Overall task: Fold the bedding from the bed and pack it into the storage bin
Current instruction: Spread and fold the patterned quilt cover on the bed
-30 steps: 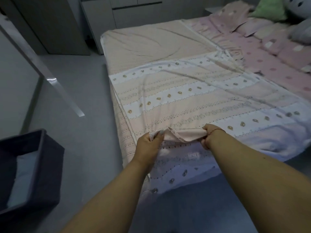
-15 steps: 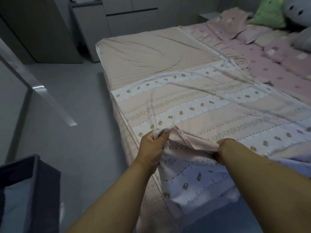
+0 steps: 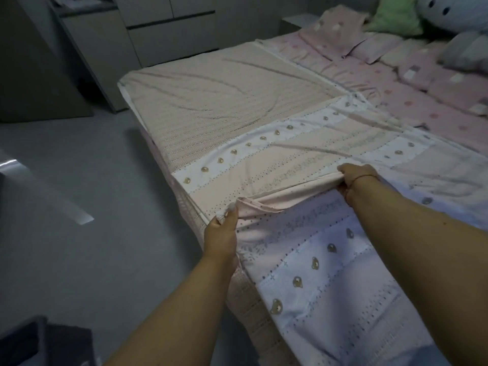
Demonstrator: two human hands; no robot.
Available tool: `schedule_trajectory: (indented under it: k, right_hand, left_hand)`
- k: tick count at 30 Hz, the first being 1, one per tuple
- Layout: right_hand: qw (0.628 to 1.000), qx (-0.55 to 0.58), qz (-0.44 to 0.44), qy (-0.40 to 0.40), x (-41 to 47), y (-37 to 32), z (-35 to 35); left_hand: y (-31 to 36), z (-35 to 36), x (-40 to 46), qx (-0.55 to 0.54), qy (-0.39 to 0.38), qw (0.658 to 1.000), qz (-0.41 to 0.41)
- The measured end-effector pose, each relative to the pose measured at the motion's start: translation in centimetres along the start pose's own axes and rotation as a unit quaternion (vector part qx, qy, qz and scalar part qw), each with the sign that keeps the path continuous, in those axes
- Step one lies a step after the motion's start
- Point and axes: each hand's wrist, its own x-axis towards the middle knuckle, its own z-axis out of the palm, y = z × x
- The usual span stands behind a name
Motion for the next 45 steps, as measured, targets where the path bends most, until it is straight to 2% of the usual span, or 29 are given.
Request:
schedule_trajectory:
  k: [3,10,15,19,27,30,33,35,37,38,39,41,42,43,44,45]
  right_hand:
    - [0.993,-0.101,-0.060,0.019,0.9,-2.0,3.8]
    - [0.980,-0.175,-0.096,0.018,5.1,-4.9,13.1]
    - [0.966,-0.226,-0.124,0.001,7.8,-7.0,20.1]
    - [0.961,-0.252,-0.115,0.001,9.6,-6.9,24.9]
    - [0.944,-0.312,-0.092,-0.050,12.1,-5.8,35.2]
    - [0.953,-0.290,-0.080,-0.030,14.4,-4.5,38.5]
    - [0.967,-0.249,-0.048,-0.002,15.6,-2.9,40.8]
    - [0.940,-0.337,-0.012,-0.054,16.4,-1.4,41.9]
    - [0.967,-0.232,0.078,-0.071,17.0,0.1,42.8]
    - [0.967,-0.220,0.079,-0.096,17.1,0.9,42.8]
    - [0.962,-0.238,0.069,-0.118,17.3,1.5,42.9]
    - [0.968,-0.211,0.074,-0.113,16.8,2.1,43.1]
    - [0.972,-0.197,0.079,-0.099,16.4,2.1,43.0]
    - [0.975,-0.183,0.091,-0.089,16.3,2.2,42.5]
    - [0.973,-0.184,0.105,-0.089,16.0,2.5,42.1]
    - [0.968,-0.200,0.123,-0.090,15.7,2.6,41.4]
  left_hand:
    - [1.0,-0.8,3.6,-0.008,0.016,1.000,0.005]
    - [4.7,-2.0,14.0,0.012,0.016,1.000,0.010]
    - [4.9,-4.1,21.0,0.031,0.044,0.998,-0.045]
    - [5.7,-6.0,25.5,0.020,0.061,0.996,-0.069]
    - [7.7,-10.1,33.1,0.017,0.103,0.987,-0.119]
    - [7.9,-11.7,36.1,0.033,0.075,0.986,-0.146]
    - [7.6,-13.7,39.2,0.111,0.053,0.974,-0.190]
    - [7.5,-14.8,40.9,0.199,0.024,0.951,-0.234]
    - [8.0,-15.0,42.6,0.389,-0.036,0.894,-0.219]
    - [8.1,-14.9,43.3,0.502,-0.051,0.847,-0.167]
    - [8.4,-14.5,43.9,0.567,-0.029,0.818,-0.092]
    - [9.4,-12.6,44.4,0.584,0.003,0.809,0.064]
    - [9.7,-11.3,44.6,0.586,-0.032,0.798,0.133]
    - [9.8,-9.7,44.8,0.589,-0.100,0.782,0.176]
    - [9.7,-8.4,45.0,0.592,-0.185,0.759,0.199]
    - [9.3,-7.0,44.9,0.602,-0.273,0.720,0.213]
